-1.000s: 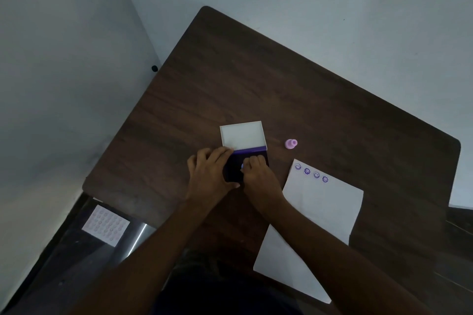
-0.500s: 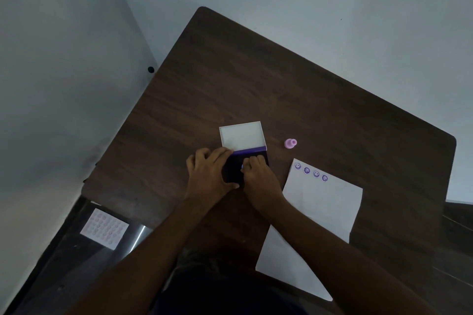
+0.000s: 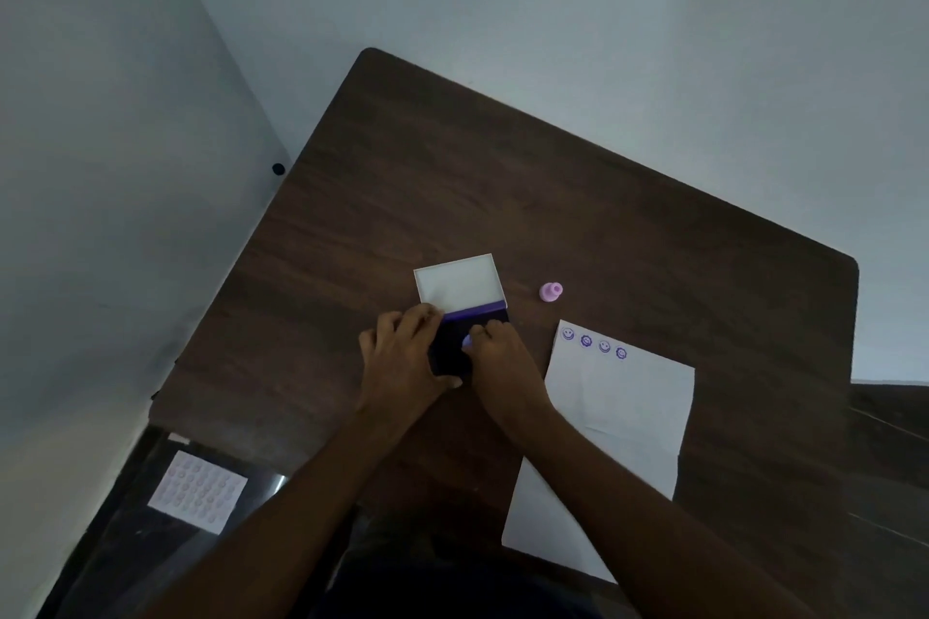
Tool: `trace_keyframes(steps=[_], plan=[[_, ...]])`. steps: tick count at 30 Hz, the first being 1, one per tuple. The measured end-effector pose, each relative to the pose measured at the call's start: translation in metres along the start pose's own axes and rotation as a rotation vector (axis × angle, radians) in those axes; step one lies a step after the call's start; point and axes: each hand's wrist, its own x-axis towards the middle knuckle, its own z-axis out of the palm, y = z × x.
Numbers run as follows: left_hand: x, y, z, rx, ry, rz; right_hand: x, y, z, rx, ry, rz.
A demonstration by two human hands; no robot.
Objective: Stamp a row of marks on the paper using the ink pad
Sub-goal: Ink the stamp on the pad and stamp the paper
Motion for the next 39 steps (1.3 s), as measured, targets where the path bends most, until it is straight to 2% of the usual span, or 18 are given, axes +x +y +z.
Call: trace_keyframes(steps=[1, 3, 5, 7, 10, 15, 19, 25, 29, 34, 39], plan=[[-0.001, 0.002, -0.003, -0.021, -0.024, -0.018, -0.003, 0.000, -0.006, 0.096, 0.018, 0.032], [-0.005, 0.008, -0.015, -0.149, -0.050, -0.054, -0.016, 0.000, -0.022, 0.443, 0.159, 0.190], [-0.013, 0.015, -0.031, -0.423, -0.049, -0.049, -0.031, 0.000, -0.040, 0.789, 0.271, 0.324], [-0.024, 0.025, -0.052, -0.661, -0.041, -0.038, -0.044, -0.001, -0.054, 1.042, 0.224, 0.380], [-0.034, 0.046, -0.081, -0.818, -0.004, -0.048, -0.059, -0.009, -0.072, 1.433, 0.114, 0.347], [-0.045, 0.078, -0.116, -0.804, 0.109, 0.039, -0.071, -0.023, -0.087, 2.136, -0.045, 0.211], [-0.047, 0.095, -0.135, -0.770, 0.244, 0.146, -0.076, -0.032, -0.095, 2.495, -0.137, 0.106], [-0.045, 0.114, -0.147, -0.762, 0.255, 0.237, -0.079, -0.031, -0.103, 2.663, -0.119, 0.082], [-0.042, 0.121, -0.146, -0.750, 0.224, 0.231, -0.080, -0.024, -0.102, 2.664, -0.061, 0.140], [-0.037, 0.127, -0.139, -0.695, 0.245, 0.255, -0.081, -0.017, -0.097, 2.638, -0.011, 0.098], [-0.029, 0.132, -0.140, -0.623, 0.184, 0.303, -0.083, -0.006, -0.093, 2.682, 0.007, 0.054]])
